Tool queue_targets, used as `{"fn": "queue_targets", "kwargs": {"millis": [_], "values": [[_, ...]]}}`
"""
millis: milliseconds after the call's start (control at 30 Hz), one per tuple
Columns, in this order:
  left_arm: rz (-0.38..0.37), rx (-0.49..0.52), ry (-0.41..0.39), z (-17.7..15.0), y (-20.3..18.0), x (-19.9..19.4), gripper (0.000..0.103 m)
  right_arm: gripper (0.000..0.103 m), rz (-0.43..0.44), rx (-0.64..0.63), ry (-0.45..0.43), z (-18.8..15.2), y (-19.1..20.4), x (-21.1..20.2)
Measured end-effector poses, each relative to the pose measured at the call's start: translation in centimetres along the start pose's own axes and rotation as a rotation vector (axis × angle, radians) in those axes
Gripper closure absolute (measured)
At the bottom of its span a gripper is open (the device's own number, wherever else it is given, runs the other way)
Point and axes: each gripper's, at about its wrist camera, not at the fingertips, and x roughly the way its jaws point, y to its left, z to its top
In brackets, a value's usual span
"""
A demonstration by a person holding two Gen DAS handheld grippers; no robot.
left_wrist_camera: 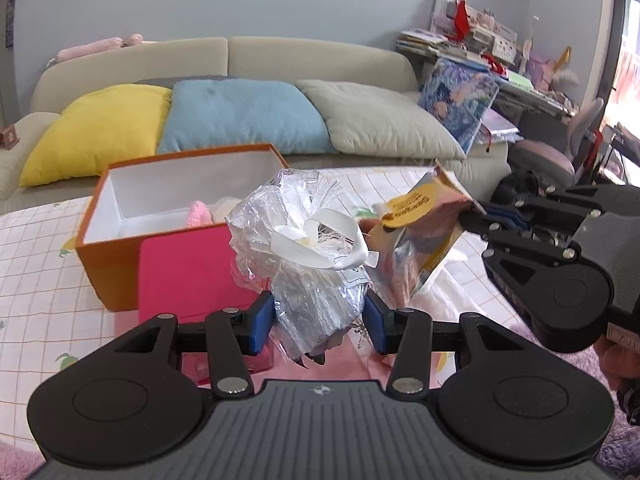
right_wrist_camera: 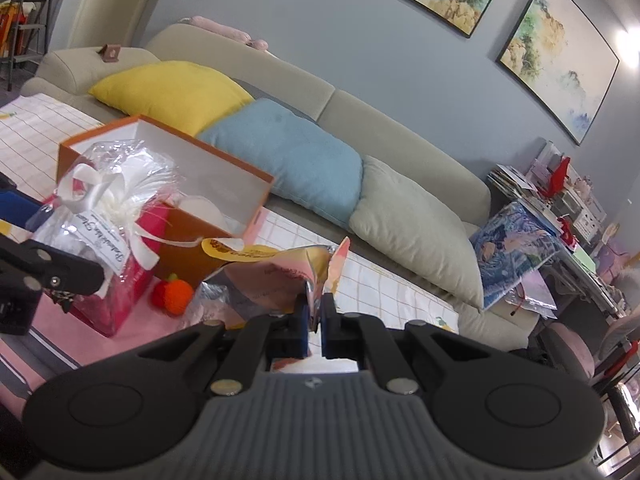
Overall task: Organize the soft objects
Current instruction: 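Lift and carry the plastic bag and pink cloth with both tools over the orange box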
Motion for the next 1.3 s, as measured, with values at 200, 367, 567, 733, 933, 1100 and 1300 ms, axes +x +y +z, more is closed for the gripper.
{"fn": "queue_targets", "kwargs": {"millis": [200,367,567,733,933,1100,1300], "values": [[0.028,-0.025,-0.036,0.8,1.3,-1.3,0.049,0.101,0.028,-0.009,-0.045,1.4,0.9,-0.9],[0.071,-0.026,-0.054,2.0,3.0,-1.0,0.049,0.101,0.040,-0.001,-0.091,3.2,0.8,-0.7],[0.119,-0.026,-0.084,4.2,6.0,-0.8,0.049,0.101,0.058,-0.001,-0.146,6.3,0.2,1.3],[0.143,-0.045,-0.082,6.5,9.2,0.2,0.050,0.101,0.096,0.043,-0.143,9.0,-0.3,4.5],[0.162,-0.032,-0.021,8.9,12.7,3.4,0.050,0.101,0.134,0.028,-0.111,11.3,1.1,9.0],[0.164,-0.016,0.077,9.7,14.8,7.4,0.050,0.101,0.192,0.024,-0.084,12.5,3.4,12.1],[0.169,-0.051,0.226,9.3,17.6,12.1,0.050,0.101,0.265,0.015,-0.050,13.5,6.6,15.0]]}}
